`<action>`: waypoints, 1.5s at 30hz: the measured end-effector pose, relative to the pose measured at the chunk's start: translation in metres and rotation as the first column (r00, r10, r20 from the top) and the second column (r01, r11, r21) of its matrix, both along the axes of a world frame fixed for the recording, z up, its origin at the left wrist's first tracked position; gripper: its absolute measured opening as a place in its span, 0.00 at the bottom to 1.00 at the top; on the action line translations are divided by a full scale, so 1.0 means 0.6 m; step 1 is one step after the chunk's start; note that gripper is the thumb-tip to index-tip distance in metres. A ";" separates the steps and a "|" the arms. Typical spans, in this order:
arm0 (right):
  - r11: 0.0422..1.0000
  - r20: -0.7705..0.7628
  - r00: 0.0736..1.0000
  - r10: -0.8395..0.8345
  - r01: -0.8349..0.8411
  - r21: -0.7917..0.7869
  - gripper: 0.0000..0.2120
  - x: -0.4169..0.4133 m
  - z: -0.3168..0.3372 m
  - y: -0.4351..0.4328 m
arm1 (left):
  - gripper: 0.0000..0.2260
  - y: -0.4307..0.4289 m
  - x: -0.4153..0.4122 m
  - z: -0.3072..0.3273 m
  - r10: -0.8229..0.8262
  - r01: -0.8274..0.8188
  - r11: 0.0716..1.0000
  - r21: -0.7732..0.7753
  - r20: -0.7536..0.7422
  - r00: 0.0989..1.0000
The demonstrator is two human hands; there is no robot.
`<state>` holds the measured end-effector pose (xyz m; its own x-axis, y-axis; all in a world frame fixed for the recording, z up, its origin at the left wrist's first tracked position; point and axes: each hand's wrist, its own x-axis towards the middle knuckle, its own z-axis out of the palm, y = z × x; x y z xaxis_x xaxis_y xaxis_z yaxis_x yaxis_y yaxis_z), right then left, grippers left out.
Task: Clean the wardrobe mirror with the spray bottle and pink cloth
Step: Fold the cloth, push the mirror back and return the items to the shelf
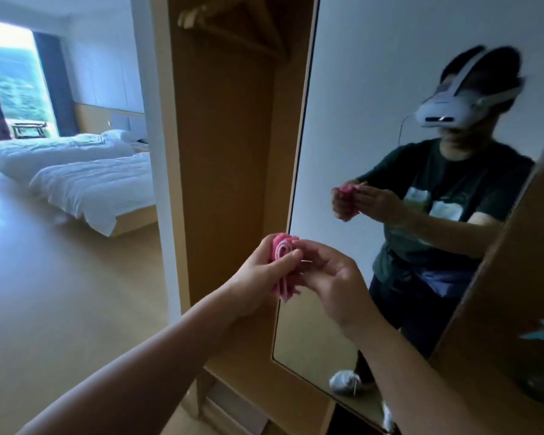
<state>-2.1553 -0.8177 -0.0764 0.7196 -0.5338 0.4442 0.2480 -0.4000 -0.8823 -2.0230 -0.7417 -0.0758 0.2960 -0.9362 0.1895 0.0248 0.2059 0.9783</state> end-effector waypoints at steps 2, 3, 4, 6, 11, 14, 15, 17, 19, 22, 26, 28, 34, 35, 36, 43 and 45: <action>0.995 0.016 0.997 0.080 -0.081 0.056 0.22 0.000 0.021 -0.009 | 0.25 -0.005 0.014 0.017 0.049 -0.049 0.999 0.000 0.060 0.997; 0.996 0.016 0.997 0.079 -0.080 0.045 0.22 -0.001 0.029 -0.014 | 0.23 -0.010 0.018 0.023 0.060 -0.060 0.998 -0.009 0.099 0.993; 0.998 0.015 0.998 0.064 -0.065 0.018 0.22 -0.001 0.036 -0.019 | 0.21 -0.015 0.022 0.032 0.062 -0.059 0.998 -0.024 0.139 0.988; 0.999 0.010 1.000 0.022 -0.021 -0.043 0.21 -0.002 0.054 -0.028 | 0.19 -0.028 0.028 0.053 0.052 -0.043 0.998 -0.049 0.209 0.977; 0.968 0.063 0.981 -0.185 0.193 -0.162 0.22 0.004 0.110 -0.064 | 0.22 -0.068 0.044 0.119 0.010 0.022 0.996 -0.092 0.336 0.942; 0.928 0.094 0.952 -0.291 0.305 -0.215 0.20 0.013 0.138 -0.088 | 0.17 -0.095 0.063 0.146 0.013 0.035 0.991 -0.131 0.352 0.936; 0.916 0.103 0.943 -0.318 0.333 -0.225 0.19 0.017 0.146 -0.095 | 0.15 -0.105 0.072 0.154 0.016 0.039 0.989 -0.143 0.364 0.931; 0.888 0.117 0.923 -0.367 0.385 -0.254 0.19 0.027 0.160 -0.107 | 0.13 -0.124 0.091 0.170 0.009 0.060 0.984 -0.168 0.384 0.923; 0.847 0.144 0.897 -0.417 0.441 -0.298 0.19 0.036 0.171 -0.117 | 0.12 -0.144 0.108 0.187 -0.025 0.109 0.976 -0.187 0.403 0.915; 0.753 0.219 0.812 -0.541 0.584 -0.303 0.19 0.041 0.181 -0.129 | 0.10 -0.174 0.130 0.207 -0.083 0.188 0.959 -0.212 0.423 0.902; 0.519 0.336 0.611 -0.717 0.789 -0.328 0.14 0.022 0.202 -0.124 | 0.11 -0.202 0.150 0.237 -0.185 0.319 0.921 -0.222 0.471 0.862; 0.362 0.389 0.472 -0.791 0.874 -0.324 0.15 -0.005 0.216 -0.118 | 0.12 -0.206 0.152 0.250 -0.242 0.394 0.890 -0.229 0.494 0.835; -0.066 0.354 0.025 -0.935 0.968 -0.243 0.18 -0.117 0.245 -0.125 | 0.16 -0.201 0.140 0.260 -0.241 0.414 0.874 -0.253 0.514 0.823; -0.087 0.320 -0.005 -0.947 0.966 -0.243 0.20 -0.130 0.249 -0.127 | 0.16 -0.198 0.134 0.260 -0.253 0.417 0.875 -0.246 0.502 0.827; -0.089 0.274 -0.021 -0.961 0.967 -0.239 0.23 -0.141 0.253 -0.131 | 0.16 -0.196 0.128 0.260 -0.255 0.415 0.876 -0.245 0.495 0.831; 0.155 0.012 0.159 -0.987 0.977 -0.149 0.32 -0.164 0.269 -0.165 | 0.17 -0.193 0.090 0.275 -0.207 0.368 0.891 -0.265 0.486 0.849; 0.166 0.020 0.172 -0.985 0.971 -0.172 0.29 -0.165 0.269 -0.169 | 0.17 -0.189 0.086 0.274 -0.216 0.375 0.887 -0.271 0.473 0.854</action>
<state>-2.2546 -0.9191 0.0849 -0.3209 -0.7757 0.5435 -0.4919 -0.3539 -0.7955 -1.9715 -0.8552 0.0888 -0.1663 -0.8168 0.5524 -0.2547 0.5768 0.7762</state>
